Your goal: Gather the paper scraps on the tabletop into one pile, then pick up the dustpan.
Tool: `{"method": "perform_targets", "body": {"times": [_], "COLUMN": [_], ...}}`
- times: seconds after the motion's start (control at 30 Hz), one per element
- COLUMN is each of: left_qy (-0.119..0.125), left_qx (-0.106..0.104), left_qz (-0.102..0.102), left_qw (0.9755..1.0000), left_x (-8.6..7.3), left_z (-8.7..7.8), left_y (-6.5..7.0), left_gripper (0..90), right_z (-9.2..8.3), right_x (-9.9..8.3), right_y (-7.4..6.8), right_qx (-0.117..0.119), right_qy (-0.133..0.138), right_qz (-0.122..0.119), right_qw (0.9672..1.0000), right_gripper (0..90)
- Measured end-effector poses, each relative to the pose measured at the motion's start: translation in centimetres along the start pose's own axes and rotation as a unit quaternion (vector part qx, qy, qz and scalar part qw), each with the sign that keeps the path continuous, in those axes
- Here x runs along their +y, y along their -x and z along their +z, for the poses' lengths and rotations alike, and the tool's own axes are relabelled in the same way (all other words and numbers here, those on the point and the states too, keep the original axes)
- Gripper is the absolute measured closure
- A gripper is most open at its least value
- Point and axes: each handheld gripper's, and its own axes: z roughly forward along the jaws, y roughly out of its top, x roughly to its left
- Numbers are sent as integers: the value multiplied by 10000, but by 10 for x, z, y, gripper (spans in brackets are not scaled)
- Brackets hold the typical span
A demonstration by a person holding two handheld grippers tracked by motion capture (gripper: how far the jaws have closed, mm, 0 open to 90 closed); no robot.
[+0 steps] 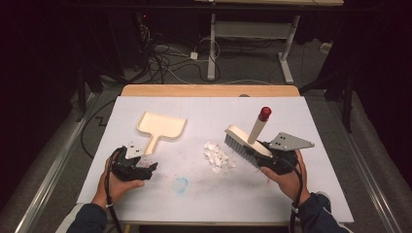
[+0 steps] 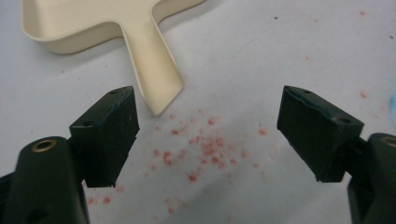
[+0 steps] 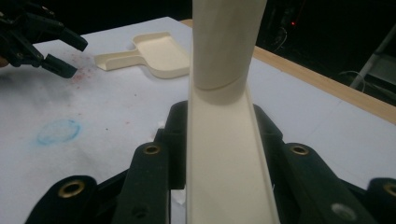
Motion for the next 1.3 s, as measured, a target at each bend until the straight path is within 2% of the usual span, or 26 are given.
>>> {"method": "perform_targets", "body": {"times": [0.23,0.3,0.43,0.53,0.6,0.67,0.8,1.0,1.17,1.3], "left_qy": [-150,-170,-261,-250,-276,-222,-199,-277,-314,-408], "left_qx": [-14,29,186,280,270,272,206,208,258,278], "left_qz": [-393,-460,-767,-885,-891,-1000,-1033,-909,-887,-748], "left_qw": [9991,9988,9965,9954,9953,9944,9942,9953,9952,9960], "left_x": [20,25,31,34,36,38,41,46,47,50], "left_z": [28,35,46,53,58,60,64,67,66,62], "left_y": [-15,-18,-29,-37,-41,-45,-48,-47,-45,-45], "left_gripper": [210,214,232,270,327,342,452,630,635,637], "right_z": [-7,-8,-9,-10,-10,-8,-4,-2,-4,-6], "right_x": [-6,-6,-7,-10,-13,-14,-15,-20,-19,-19], "right_y": [12,14,18,20,22,24,28,29,33,36], "right_qx": [-292,-306,-356,-387,-427,-468,-520,-520,-551,-626], "right_qy": [-60,-25,-9,-18,-76,-105,-136,-228,-214,-205], "right_qz": [23,66,85,90,104,157,217,232,236,324], "right_qw": [9996,9995,9993,9992,9990,9987,9983,9981,9980,9973], "right_gripper": [673,672,672,673,672,672,672,672,672,673]}}
